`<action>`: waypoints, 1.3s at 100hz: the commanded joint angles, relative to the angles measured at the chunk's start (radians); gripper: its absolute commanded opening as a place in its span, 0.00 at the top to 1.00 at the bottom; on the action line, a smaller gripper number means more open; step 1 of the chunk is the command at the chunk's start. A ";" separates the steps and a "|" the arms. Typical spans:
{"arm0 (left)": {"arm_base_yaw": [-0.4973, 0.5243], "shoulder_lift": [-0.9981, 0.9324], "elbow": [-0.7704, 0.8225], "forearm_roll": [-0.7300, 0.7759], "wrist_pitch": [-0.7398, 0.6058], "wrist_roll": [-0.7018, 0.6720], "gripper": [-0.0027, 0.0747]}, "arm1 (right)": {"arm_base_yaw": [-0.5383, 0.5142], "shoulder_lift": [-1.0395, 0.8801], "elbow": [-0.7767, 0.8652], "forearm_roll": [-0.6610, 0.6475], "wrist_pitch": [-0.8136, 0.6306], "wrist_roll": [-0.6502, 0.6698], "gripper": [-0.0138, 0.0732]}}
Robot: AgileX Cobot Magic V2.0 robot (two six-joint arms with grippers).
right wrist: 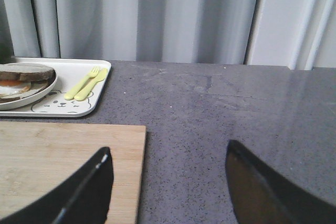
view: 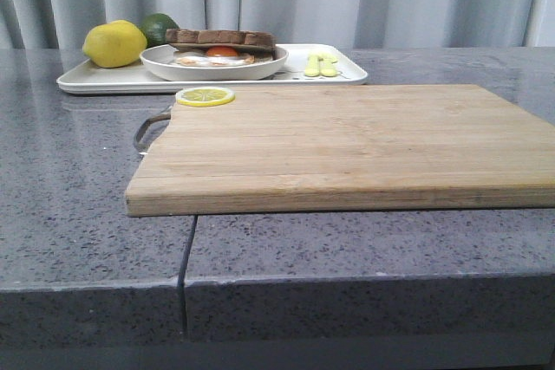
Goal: Place bread and move sandwich to tray
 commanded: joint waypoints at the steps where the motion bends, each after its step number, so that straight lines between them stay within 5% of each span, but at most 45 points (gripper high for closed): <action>1: 0.000 -0.139 -0.039 -0.045 -0.004 0.003 0.57 | -0.005 0.008 -0.027 0.005 -0.086 0.003 0.30; 38: -0.050 -0.412 0.006 -0.036 0.003 0.080 0.57 | -0.005 0.008 -0.027 0.005 -0.101 0.003 0.30; 55: -0.191 -0.594 0.170 0.151 -0.016 0.134 0.57 | -0.005 0.008 -0.027 0.005 -0.101 0.003 0.30; 81: -0.326 -0.946 0.658 0.223 -0.329 0.134 0.57 | -0.005 0.008 -0.027 0.005 -0.104 0.003 0.30; 114: -0.328 -1.439 1.408 0.239 -0.831 0.134 0.57 | -0.005 0.008 -0.027 0.005 -0.095 0.003 0.30; 130: -0.328 -1.646 1.685 0.241 -0.966 0.134 0.57 | -0.005 0.008 -0.027 0.005 -0.062 0.003 0.30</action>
